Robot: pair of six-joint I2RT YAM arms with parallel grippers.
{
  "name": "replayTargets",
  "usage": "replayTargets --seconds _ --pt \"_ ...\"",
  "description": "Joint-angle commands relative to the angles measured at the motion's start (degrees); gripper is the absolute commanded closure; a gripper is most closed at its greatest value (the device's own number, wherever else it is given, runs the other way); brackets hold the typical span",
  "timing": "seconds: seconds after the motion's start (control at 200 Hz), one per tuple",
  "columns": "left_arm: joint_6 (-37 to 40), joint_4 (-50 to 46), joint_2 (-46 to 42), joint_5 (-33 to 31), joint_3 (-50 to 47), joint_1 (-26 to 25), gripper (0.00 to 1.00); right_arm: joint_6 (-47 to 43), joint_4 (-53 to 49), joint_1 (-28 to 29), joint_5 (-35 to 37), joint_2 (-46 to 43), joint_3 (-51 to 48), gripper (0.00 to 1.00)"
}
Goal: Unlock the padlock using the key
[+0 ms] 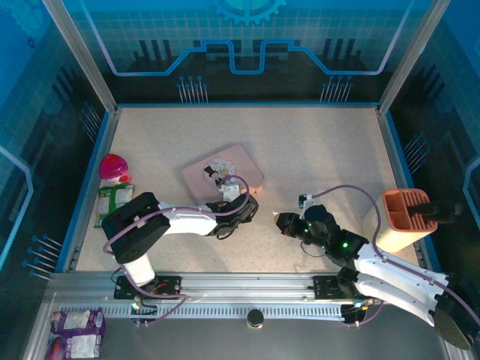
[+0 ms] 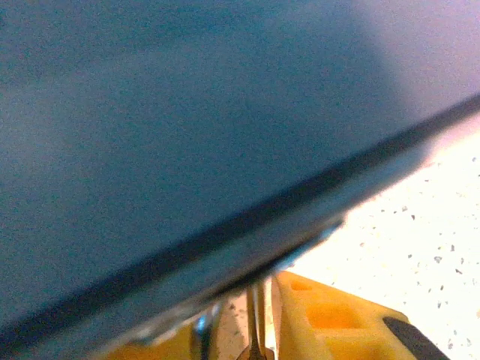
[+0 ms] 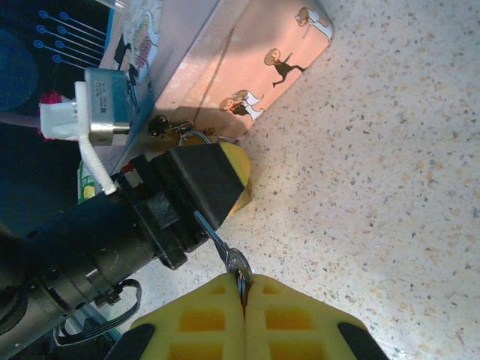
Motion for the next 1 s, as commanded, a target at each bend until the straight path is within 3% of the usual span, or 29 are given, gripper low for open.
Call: replayTargets --seconds 0.0,0.265,0.59,0.695,0.996 --pt "-0.84 1.13 -2.43 1.75 -1.82 0.26 0.85 2.24 2.32 1.04 1.03 1.71 -0.87 1.00" --pt "-2.10 6.95 -7.69 4.78 -6.02 0.26 0.89 7.93 8.93 3.30 -0.81 9.98 -0.97 1.00" --pt "-5.78 15.27 -17.23 10.36 -11.90 1.09 0.90 23.86 26.90 7.59 -3.27 20.45 -4.09 1.00" --pt "-9.29 17.65 -19.34 13.57 -13.59 1.92 0.90 26.31 32.12 9.35 -3.24 24.10 -3.69 1.00" --pt "-12.06 19.18 -22.27 15.24 -15.61 2.42 0.90 32.15 43.47 12.00 -2.18 32.14 -4.98 1.00"
